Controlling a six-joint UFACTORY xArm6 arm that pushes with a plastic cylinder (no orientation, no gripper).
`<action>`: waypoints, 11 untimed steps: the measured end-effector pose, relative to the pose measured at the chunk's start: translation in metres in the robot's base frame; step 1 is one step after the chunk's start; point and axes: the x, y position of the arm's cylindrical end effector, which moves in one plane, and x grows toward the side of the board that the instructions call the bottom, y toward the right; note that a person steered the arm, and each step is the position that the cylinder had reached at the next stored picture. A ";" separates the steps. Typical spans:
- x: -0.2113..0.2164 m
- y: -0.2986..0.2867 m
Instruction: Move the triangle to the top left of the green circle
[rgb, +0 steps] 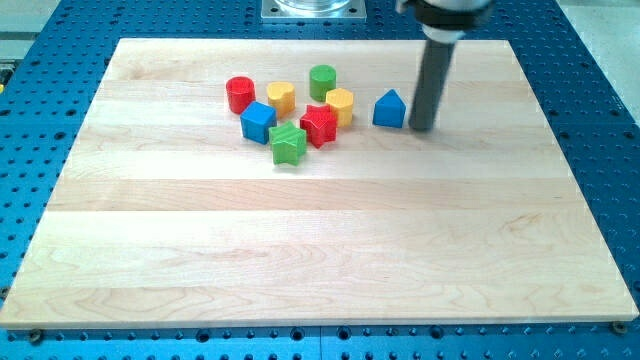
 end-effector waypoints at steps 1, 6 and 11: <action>0.043 0.007; -0.092 -0.044; -0.150 -0.121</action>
